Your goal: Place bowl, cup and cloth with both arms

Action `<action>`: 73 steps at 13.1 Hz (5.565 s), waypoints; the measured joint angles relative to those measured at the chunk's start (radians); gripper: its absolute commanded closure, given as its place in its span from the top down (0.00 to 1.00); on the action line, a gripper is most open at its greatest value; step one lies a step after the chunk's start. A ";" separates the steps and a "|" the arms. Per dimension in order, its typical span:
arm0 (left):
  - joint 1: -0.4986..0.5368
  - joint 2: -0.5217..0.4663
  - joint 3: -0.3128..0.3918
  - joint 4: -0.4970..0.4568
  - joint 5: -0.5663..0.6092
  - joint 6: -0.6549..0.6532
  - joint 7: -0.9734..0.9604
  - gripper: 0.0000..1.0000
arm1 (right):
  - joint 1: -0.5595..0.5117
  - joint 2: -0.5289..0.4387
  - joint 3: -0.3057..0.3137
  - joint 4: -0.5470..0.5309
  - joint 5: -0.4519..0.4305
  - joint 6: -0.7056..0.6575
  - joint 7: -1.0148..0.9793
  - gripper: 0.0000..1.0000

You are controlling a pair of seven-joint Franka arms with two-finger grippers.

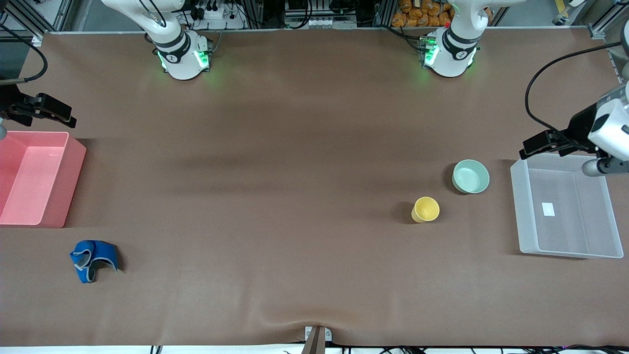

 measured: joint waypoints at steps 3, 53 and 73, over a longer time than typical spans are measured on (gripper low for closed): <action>-0.001 0.025 -0.007 -0.005 0.000 0.035 0.000 1.00 | 0.000 0.005 0.000 0.000 0.000 -0.010 0.011 1.00; 0.237 0.476 0.114 0.133 0.086 0.301 0.439 0.00 | -0.130 0.374 0.011 -0.033 0.029 0.326 0.016 1.00; 0.253 0.656 0.108 0.141 -0.034 0.569 0.527 1.00 | -0.275 0.614 -0.012 -0.022 0.102 0.846 -0.183 1.00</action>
